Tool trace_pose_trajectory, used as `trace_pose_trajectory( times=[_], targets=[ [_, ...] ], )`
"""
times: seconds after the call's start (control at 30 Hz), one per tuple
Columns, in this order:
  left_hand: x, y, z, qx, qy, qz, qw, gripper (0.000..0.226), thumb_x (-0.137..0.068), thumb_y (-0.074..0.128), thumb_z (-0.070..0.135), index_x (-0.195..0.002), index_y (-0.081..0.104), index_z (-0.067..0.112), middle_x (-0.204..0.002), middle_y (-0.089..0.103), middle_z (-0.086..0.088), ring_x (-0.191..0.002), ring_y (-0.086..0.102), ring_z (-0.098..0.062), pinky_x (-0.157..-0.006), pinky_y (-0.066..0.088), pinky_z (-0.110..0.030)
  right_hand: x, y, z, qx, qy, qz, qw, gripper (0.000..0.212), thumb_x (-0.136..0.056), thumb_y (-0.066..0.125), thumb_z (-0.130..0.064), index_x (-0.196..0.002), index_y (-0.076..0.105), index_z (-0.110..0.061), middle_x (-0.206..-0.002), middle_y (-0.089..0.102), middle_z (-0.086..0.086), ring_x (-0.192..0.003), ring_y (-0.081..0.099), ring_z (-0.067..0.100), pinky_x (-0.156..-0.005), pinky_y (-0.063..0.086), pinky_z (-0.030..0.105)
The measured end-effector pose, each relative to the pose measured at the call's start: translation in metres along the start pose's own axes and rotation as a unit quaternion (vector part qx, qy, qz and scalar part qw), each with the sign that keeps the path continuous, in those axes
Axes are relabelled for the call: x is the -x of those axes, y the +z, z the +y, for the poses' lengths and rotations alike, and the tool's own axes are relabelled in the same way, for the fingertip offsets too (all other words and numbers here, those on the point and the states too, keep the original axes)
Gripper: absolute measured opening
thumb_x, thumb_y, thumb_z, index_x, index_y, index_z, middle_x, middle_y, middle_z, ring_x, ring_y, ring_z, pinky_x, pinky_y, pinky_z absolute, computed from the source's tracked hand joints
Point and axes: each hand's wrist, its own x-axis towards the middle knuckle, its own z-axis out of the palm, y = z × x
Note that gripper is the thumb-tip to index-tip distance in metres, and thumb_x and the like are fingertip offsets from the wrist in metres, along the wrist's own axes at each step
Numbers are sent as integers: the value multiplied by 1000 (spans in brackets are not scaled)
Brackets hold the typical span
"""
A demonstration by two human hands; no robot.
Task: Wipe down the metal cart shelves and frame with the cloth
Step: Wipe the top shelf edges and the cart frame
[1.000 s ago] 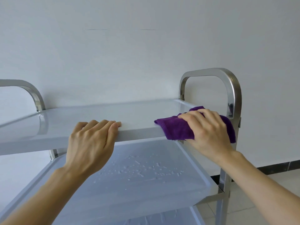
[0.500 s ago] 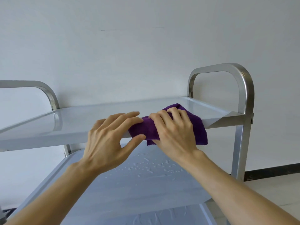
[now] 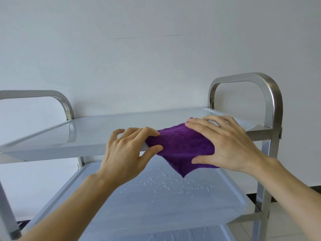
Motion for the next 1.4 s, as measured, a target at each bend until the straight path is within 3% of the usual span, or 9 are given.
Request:
trace_pose_trajectory(
  times=[0.17,0.3,0.47,0.53,0.63,0.77,0.97,1.1,1.4],
  targets=[
    [-8,-1,13,25,27,0,999,33,-84,54,39,-113,56,23,-109,63,12,-125,50,-15,-113,29,-46,-5,8,-17,-31,77,44,996,90,-58,82,-62,-134,55,-22,-113,70,-10,-98,67,18,-86,46,32],
    [-25,7,47,47,87,-65,993,59,-77,56,29,-135,44,22,-127,55,7,-124,45,-17,-103,34,-32,-4,4,-18,-30,81,55,995,97,-57,82,-64,-137,55,-17,-114,70,-10,-94,68,17,-78,51,32],
    [-31,21,51,-84,125,-92,984,63,-87,54,35,-147,35,24,-139,45,9,-116,47,-19,-101,37,-38,2,-6,-7,-52,127,-41,990,123,-55,57,-92,-155,22,-29,-161,26,-11,-130,51,18,-89,51,43],
    [-28,18,46,-96,120,-91,984,67,-85,56,31,-148,35,24,-138,46,8,-114,48,-20,-99,39,-38,6,-11,0,-64,156,-64,984,125,-51,48,-98,-154,15,-36,-159,31,-13,-126,54,20,-89,50,44],
    [-20,9,31,-119,86,-91,985,78,-77,60,22,-150,35,30,-134,49,7,-109,49,-23,-95,42,-38,10,-13,7,-59,137,-49,988,114,-54,42,-100,-147,36,-35,-132,62,-17,-113,64,19,-84,49,38],
    [-2,-12,2,-171,33,-92,980,90,-68,62,17,-150,31,36,-126,50,6,-103,51,-24,-86,47,-41,15,-2,9,-17,74,39,996,85,-67,47,-87,-117,70,-22,-115,72,-8,-102,70,20,-80,51,34],
    [7,-25,-22,-186,-49,-121,974,90,-68,60,22,-147,25,45,-126,41,6,-109,43,-22,-85,40,-38,18,10,17,-2,49,69,996,63,-73,67,-65,-115,70,-19,-111,74,-2,-98,71,25,-79,51,39],
    [2,-16,-12,-164,-54,-125,977,80,-70,57,53,-142,25,45,-141,35,13,-118,41,-23,-91,41,-52,13,11,7,-9,78,72,994,46,-79,76,-50,-111,70,-18,-108,74,-2,-96,71,27,-79,49,41],
    [-3,-1,-11,-207,-26,-77,975,74,-80,48,74,-144,28,42,-125,58,15,-106,51,-28,-84,45,-48,-36,20,-69,35,66,10,997,32,-68,74,-10,-99,66,-9,-96,73,5,-91,69,30,-83,46,43]
  ],
)
